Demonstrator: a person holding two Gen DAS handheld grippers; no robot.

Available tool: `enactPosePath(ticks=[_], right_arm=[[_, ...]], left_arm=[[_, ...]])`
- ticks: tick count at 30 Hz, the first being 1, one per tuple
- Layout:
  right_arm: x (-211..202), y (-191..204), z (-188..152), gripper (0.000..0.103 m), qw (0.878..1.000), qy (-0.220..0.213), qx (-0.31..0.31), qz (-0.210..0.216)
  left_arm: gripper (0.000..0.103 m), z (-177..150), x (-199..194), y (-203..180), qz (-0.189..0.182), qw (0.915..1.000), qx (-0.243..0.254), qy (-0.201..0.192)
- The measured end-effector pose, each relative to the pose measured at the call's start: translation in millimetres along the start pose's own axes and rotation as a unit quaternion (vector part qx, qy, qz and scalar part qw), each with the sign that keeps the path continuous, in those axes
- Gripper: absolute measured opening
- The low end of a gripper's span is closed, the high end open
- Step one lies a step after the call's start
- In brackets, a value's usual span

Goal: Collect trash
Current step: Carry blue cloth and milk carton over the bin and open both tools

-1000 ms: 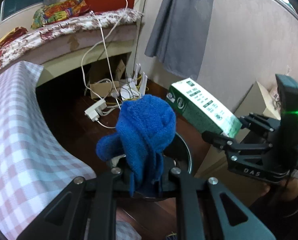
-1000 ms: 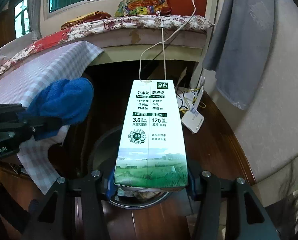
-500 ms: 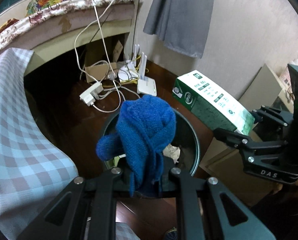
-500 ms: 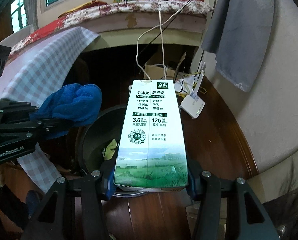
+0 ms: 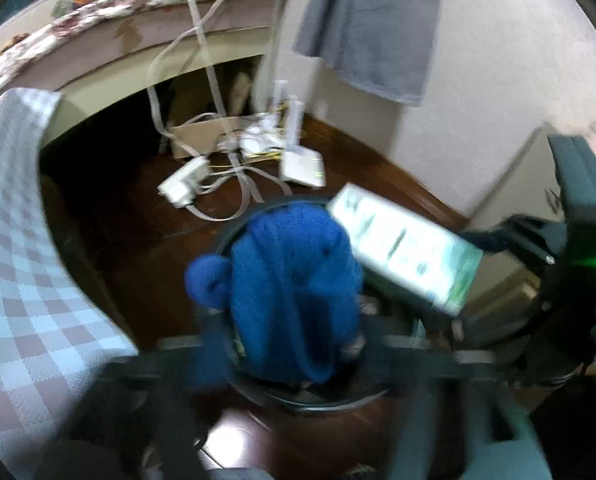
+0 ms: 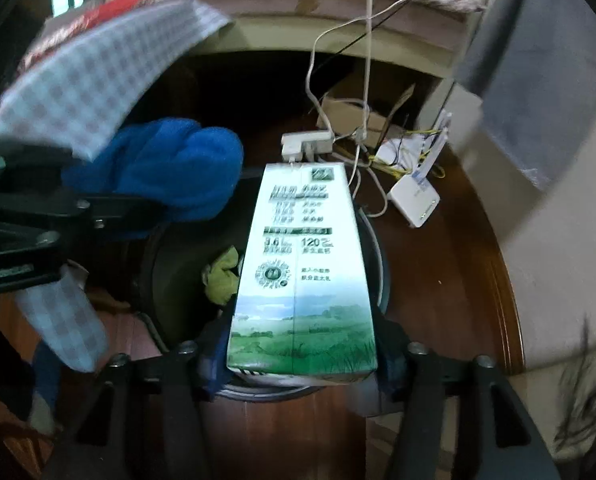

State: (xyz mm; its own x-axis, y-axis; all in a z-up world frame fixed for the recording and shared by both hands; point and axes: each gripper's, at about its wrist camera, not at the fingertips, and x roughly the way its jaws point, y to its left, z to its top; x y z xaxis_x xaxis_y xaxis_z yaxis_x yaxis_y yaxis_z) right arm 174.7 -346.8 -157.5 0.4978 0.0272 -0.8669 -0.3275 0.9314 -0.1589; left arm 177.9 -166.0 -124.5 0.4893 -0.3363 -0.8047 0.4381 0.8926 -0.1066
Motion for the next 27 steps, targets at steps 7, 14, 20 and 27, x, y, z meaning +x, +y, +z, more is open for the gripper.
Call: enactPosePath(ticks=[7,14,20,27], right_arm=[[2,-18,-3,0.103,0.998,0.003,0.014,-0.055],[-1,-25,-3,0.103,0.998,0.002,0.025,-0.055],[-8,-20,-3,0.103,0.998,-0.003,0.026,-0.056],[-27,-30,-3,0.103,0.997,-0.022,0.048,-0.059]], left_arm=[[0.102,-6,6,-1,0.027,0.9995,0.017,0.003],[0.102,-7,5,0,0.027,0.9995,0.013,0.001],[0.102,-7,2,0,0.028,0.9995,0.012,0.000],[0.102,-5,-4,-5,0.026,0.9995,0.015,-0.008]])
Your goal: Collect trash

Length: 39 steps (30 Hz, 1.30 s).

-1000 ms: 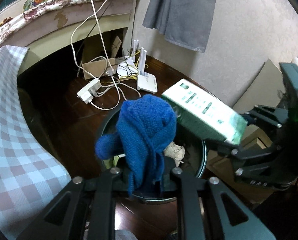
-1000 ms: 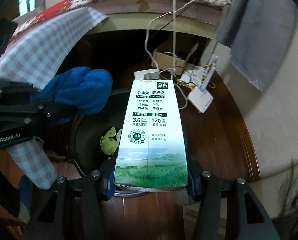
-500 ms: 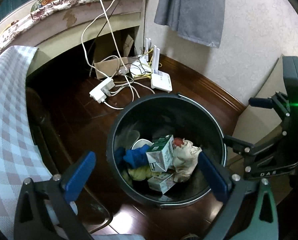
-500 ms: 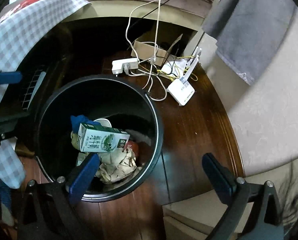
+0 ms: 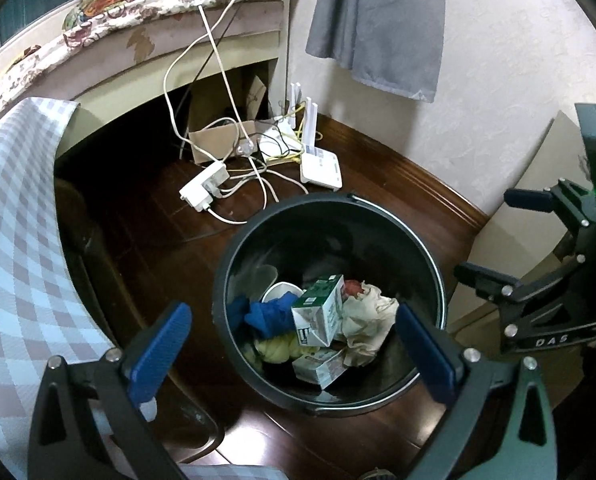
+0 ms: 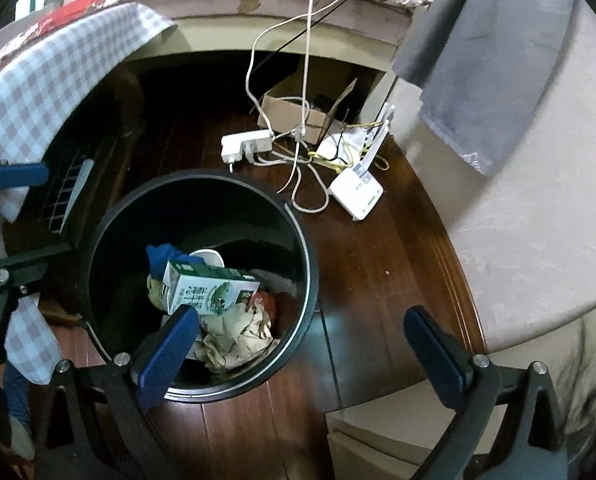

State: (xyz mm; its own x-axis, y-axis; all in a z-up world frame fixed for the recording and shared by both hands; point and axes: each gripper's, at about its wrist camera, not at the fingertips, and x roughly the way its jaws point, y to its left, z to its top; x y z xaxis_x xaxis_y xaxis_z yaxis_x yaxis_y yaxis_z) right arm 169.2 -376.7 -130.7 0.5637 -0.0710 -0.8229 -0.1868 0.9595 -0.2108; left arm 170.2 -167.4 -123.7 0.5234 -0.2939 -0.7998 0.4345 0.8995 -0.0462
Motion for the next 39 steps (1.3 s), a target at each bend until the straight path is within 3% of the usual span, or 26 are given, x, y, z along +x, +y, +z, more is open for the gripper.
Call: enactPosePath(ticks=[9,20,31,39], right_arm=[[-18,-6,0,0.103,1.000,-0.011,0.013,-0.006],[-76,-15,3,0.103,0.996,-0.063,0.062,-0.009],[-149,14,0,0.103,0.991,-0.110,0.081,0.009],[-202,54,2,0.103,0.988,-0.135,0.071,0.029]], left_arm=[[0.102,4,-14,-7,0.002,0.9999,0.007,-0.011],[0.102,14,-74,-10,0.014,0.9980,0.004,-0.061],[0.102,-1,-133,3,0.037,0.9942,-0.004,-0.100],[0.102,-18,-185,15,0.057,0.9885,-0.037,-0.135]])
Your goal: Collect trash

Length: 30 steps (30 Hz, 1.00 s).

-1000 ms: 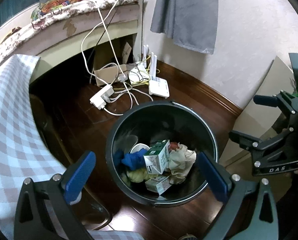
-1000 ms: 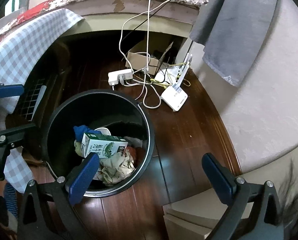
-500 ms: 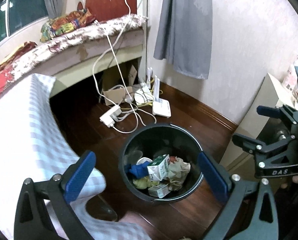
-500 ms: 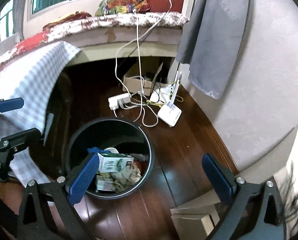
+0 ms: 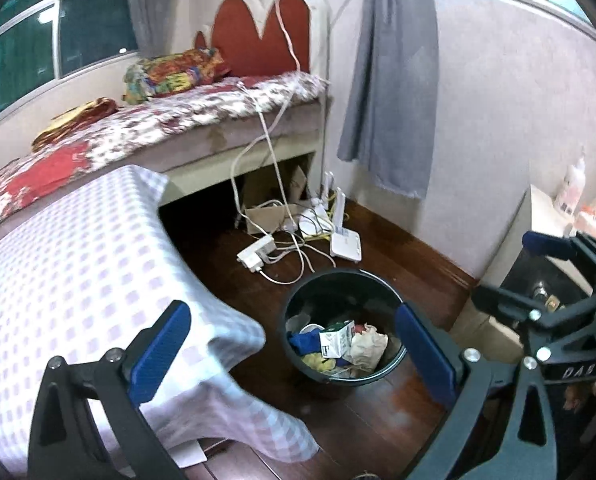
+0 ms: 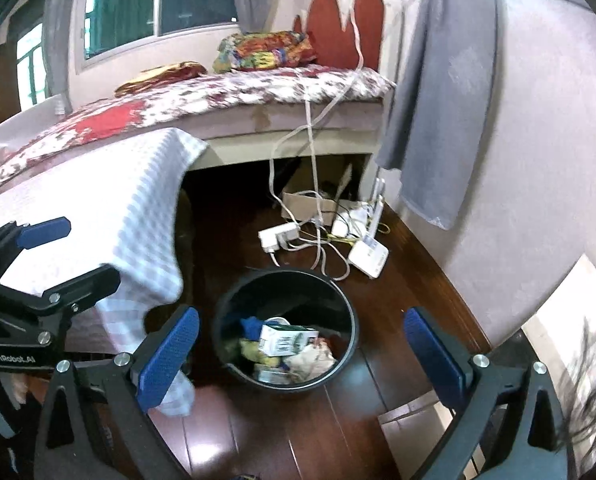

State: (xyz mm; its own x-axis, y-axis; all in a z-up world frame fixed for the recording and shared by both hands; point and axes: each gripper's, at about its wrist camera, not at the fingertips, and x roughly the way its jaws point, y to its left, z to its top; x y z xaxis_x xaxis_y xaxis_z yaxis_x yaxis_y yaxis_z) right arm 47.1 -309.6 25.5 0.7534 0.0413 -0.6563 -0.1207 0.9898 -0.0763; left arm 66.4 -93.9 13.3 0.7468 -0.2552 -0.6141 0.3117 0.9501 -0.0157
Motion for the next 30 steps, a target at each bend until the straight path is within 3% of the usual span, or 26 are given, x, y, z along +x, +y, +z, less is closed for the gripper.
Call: enactPosePath(ticks=[15,30], right_arm=[[-52,49,25,0.103,0.998,-0.046,-0.019,0.027],[-74,70,27,0.103,0.998,-0.058,-0.024,0.019]], left_arm=[[0.102,-3,-63,26,0.056,0.9974,-0.011,-0.044],[0.103,-19,-96,41,0.069,0.9937,-0.047,-0.075]])
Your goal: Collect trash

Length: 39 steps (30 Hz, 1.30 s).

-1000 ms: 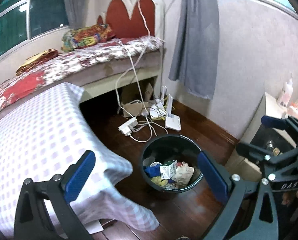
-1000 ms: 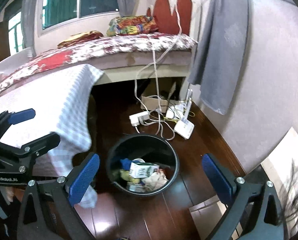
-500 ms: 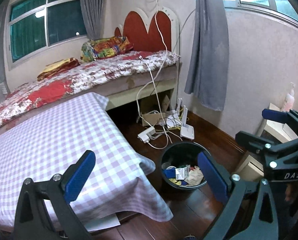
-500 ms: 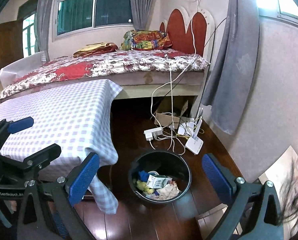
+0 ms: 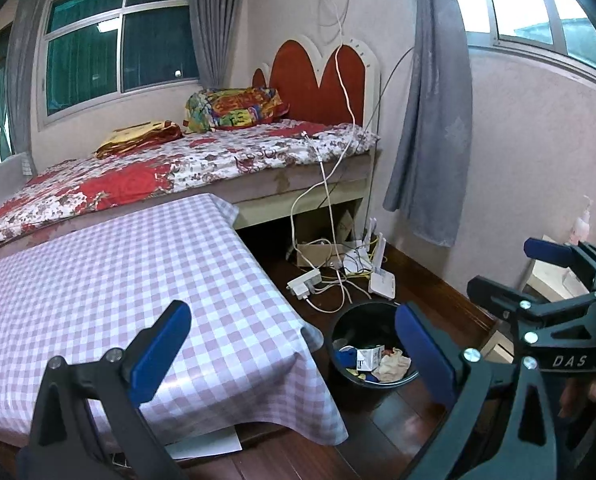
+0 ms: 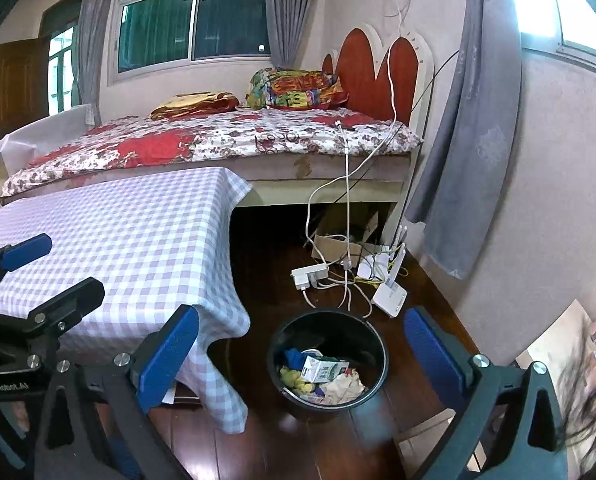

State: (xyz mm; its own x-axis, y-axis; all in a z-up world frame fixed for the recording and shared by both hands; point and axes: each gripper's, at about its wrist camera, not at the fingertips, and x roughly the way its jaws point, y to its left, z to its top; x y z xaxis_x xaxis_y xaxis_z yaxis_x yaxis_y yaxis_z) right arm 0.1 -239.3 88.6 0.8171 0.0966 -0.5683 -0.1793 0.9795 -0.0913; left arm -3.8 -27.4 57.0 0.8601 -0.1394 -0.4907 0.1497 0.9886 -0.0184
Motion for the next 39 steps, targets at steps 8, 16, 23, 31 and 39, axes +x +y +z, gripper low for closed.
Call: enactPosePath(ticks=[8,16,23,31,39], right_arm=[[-15,-10,-5,0.103,1.000,-0.010,0.000,-0.014],[-19,-18,-2,0.103,1.000,-0.020,0.011,-0.018],[-19,-18,-4,0.103,1.000,-0.019,0.012,-0.017],[-19,-18,-5,0.103,1.000,-0.019,0.012,-0.017],[-19,-17,-7,0.103,1.000,-0.019,0.013,-0.017]], left_arm=[[0.102,1,-7,-13,-0.010,0.9999,0.009,0.000],[0.103,4,-8,-19,-0.010,0.9998,0.018,-0.002],[0.102,3,-8,-18,-0.013,0.9998,0.016,0.001],[0.102,2,-7,-19,-0.011,0.9998,0.015,0.002],[0.102,2,-7,-19,-0.014,0.9998,0.014,0.002]])
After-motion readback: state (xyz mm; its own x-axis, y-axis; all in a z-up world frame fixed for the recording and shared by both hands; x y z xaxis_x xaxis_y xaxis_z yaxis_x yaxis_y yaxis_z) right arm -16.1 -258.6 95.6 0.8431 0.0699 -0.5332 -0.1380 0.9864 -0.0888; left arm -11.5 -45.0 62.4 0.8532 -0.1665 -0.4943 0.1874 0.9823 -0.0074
